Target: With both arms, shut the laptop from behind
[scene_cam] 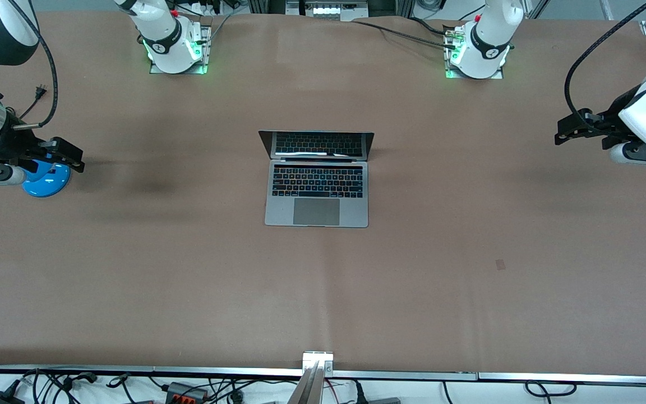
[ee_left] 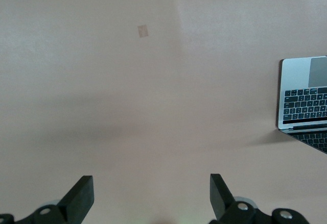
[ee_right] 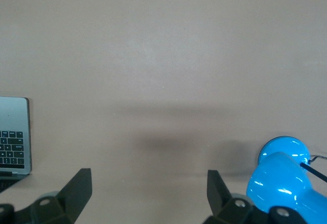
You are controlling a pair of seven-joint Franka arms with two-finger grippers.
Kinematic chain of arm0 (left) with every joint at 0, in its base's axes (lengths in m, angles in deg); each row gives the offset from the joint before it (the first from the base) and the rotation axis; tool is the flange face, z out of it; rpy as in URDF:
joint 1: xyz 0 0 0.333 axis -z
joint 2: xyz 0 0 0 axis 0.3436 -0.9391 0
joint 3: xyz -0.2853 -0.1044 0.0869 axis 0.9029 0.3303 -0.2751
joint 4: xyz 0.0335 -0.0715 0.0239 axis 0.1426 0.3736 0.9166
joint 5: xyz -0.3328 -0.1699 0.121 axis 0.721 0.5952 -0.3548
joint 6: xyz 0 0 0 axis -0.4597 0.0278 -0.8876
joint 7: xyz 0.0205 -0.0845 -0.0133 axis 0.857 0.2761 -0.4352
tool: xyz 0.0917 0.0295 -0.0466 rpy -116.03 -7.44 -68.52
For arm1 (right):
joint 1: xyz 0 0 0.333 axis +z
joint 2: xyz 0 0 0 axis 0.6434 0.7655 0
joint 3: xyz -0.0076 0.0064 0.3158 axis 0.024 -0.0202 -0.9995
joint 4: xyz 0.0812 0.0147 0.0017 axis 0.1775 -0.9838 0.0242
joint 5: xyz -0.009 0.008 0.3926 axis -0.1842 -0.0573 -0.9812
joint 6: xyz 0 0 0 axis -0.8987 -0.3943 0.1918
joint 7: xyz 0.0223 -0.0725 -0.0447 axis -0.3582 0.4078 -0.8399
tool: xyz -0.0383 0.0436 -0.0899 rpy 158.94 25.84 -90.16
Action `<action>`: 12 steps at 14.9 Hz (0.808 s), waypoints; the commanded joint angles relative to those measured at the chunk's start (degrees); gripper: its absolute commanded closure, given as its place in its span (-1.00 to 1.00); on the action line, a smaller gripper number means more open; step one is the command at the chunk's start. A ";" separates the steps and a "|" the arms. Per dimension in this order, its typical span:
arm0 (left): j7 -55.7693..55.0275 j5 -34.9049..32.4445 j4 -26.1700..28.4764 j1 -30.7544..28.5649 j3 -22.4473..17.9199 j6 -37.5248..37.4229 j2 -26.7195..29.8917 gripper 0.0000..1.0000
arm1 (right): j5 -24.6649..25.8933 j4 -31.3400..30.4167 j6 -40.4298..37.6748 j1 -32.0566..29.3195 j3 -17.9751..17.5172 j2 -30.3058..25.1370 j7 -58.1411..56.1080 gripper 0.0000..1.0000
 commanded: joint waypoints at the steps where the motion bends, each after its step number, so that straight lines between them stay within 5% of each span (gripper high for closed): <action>1: 1.09 -0.17 -1.76 0.06 0.00 -1.36 -0.74 -1.00 | -0.19 1.57 -1.17 -0.03 0.06 0.67 -0.50 -1.00; 12: 1.09 -0.17 -1.68 0.06 0.00 -1.36 -0.74 -0.98 | -1.50 3.50 -1.88 -0.03 -0.03 1.46 0.02 -1.00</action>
